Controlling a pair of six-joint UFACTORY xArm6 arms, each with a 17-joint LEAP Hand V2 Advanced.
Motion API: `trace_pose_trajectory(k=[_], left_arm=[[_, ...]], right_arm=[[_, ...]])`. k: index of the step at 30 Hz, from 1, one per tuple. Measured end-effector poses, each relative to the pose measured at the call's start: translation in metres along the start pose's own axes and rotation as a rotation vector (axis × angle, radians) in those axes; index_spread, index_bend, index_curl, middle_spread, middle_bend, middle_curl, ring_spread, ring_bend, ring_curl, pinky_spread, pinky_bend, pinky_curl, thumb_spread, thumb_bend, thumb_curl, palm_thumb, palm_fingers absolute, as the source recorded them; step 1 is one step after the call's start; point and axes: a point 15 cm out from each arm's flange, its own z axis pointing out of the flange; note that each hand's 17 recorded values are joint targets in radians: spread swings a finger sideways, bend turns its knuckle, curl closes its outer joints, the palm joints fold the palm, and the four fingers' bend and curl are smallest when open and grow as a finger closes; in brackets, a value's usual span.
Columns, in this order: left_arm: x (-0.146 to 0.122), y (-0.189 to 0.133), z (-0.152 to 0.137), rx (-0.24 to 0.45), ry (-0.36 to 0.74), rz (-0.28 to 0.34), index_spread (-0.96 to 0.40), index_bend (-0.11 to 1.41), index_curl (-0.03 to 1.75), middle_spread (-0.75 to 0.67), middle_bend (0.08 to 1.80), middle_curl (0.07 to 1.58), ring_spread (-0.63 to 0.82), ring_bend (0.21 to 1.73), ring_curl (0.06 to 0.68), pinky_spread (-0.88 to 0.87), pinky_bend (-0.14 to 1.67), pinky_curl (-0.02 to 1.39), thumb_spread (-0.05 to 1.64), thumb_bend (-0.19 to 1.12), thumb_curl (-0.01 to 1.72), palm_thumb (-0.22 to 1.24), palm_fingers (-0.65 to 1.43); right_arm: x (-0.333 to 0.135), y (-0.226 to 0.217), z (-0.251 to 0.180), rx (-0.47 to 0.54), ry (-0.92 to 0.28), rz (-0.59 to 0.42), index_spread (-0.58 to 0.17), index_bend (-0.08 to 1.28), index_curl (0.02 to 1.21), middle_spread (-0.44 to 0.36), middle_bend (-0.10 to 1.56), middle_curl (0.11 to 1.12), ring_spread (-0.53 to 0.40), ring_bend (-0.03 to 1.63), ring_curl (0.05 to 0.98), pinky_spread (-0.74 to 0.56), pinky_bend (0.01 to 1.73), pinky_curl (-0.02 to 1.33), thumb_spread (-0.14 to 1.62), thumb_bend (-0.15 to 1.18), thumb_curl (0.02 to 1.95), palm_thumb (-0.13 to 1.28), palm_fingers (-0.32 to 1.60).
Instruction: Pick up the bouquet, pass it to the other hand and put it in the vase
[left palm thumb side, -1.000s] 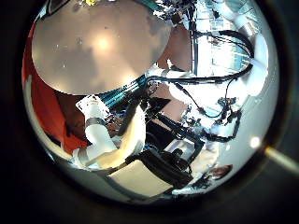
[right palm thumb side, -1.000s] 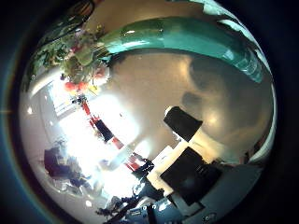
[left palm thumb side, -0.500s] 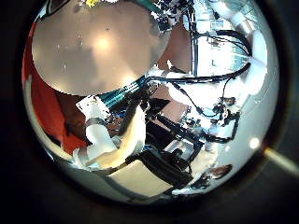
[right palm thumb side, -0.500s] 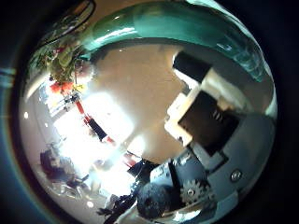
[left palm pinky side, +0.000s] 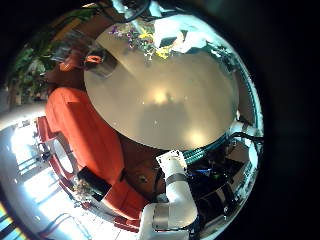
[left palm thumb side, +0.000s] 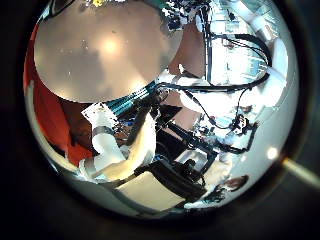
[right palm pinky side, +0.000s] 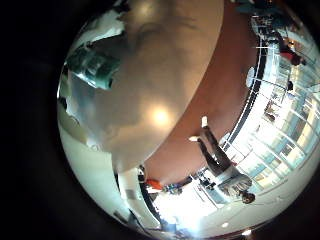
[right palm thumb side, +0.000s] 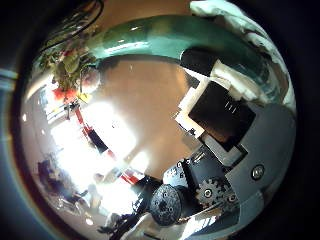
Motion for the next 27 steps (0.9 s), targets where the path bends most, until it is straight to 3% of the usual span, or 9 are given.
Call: trace_pose_trajectory(k=[9, 17, 23, 27], left_arm=[[0.001, 0.002, -0.002, 0.005, -0.001, 0.007, -0.02, 0.18, 0.37, 0.33, 0.18, 0.30, 0.46, 0.59, 0.184, 0.45, 0.30, 0.35, 1.19, -0.02, 0.31, 0.30, 0.17], [-0.002, 0.003, -0.007, 0.013, -0.001, 0.013, -0.02, 0.18, 0.37, 0.33, 0.18, 0.30, 0.46, 0.59, 0.186, 0.45, 0.30, 0.35, 1.19, -0.02, 0.30, 0.30, 0.17], [-0.001, -0.001, -0.008, 0.014, 0.005, 0.019, -0.02, 0.19, 0.37, 0.32, 0.18, 0.30, 0.46, 0.59, 0.186, 0.45, 0.31, 0.35, 1.19, -0.02, 0.30, 0.30, 0.17], [-0.001, -0.003, -0.009, 0.017, 0.014, 0.023, -0.02, 0.18, 0.37, 0.32, 0.18, 0.30, 0.45, 0.58, 0.186, 0.45, 0.31, 0.35, 1.19, -0.02, 0.30, 0.30, 0.17]], right_arm=[[0.004, 0.006, -0.019, 0.068, 0.002, 0.003, -0.356, 1.04, 0.97, -0.192, 1.26, 0.88, -0.203, 1.44, 0.607, -0.21, 1.53, 0.42, 0.87, 0.06, 0.69, 1.18, 1.13], [0.017, 0.035, -0.075, 0.236, 0.009, 0.003, -0.309, 1.09, 0.99, -0.161, 1.31, 0.87, -0.194, 1.47, 0.641, -0.18, 1.52, 0.48, 0.87, 0.06, 0.80, 1.19, 1.13], [-0.012, 0.060, -0.104, 0.342, -0.084, -0.073, -0.286, 1.10, 0.98, -0.142, 1.33, 0.86, -0.189, 1.48, 0.655, -0.16, 1.50, 0.51, 0.86, 0.07, 0.87, 1.20, 1.13], [-0.022, 0.080, -0.104, 0.339, -0.110, -0.087, -0.274, 1.12, 0.98, -0.135, 1.34, 0.85, -0.187, 1.49, 0.663, -0.16, 1.48, 0.53, 0.86, 0.06, 0.92, 1.19, 1.13]])
